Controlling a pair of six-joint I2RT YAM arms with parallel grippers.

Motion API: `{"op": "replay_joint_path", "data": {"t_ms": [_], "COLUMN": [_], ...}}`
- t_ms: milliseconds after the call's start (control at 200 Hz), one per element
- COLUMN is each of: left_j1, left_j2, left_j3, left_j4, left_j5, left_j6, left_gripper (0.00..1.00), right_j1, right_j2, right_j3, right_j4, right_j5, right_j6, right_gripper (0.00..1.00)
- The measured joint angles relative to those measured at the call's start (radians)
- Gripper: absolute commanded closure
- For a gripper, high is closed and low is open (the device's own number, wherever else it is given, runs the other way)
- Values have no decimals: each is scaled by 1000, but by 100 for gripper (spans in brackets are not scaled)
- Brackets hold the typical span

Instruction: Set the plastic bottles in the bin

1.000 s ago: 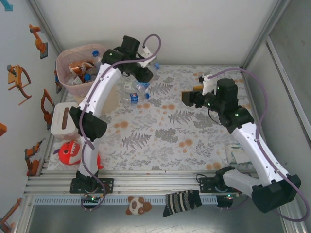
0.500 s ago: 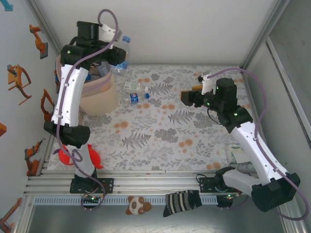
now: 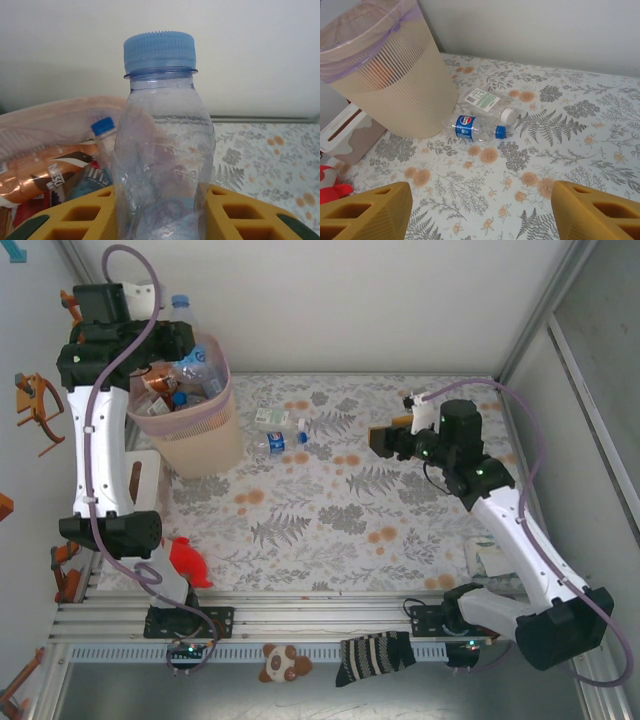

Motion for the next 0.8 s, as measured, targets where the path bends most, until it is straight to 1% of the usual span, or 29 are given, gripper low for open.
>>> {"op": "replay_joint_path", "data": {"t_ms": [160,295,621,801], "left_j1": [46,72,121,124], "left_j2": [8,21,111,187], "left_j3": [-59,-96,-98,-98], "left_j4": [36,73,143,150], "left_j5": [0,0,10,52], "left_j6": [-36,-60,-90,-100], "left_gripper": [63,63,63,61], "right_j1": [0,0,0,0], "right_j2": [53,119,227,254], "right_j3": [14,62,157,162], "right_j4": [4,3,5,7], "right_j5": [-16,-34,-58,-73], "right_j6": [0,0,0,1], "right_gripper": [27,27,27,27]}}
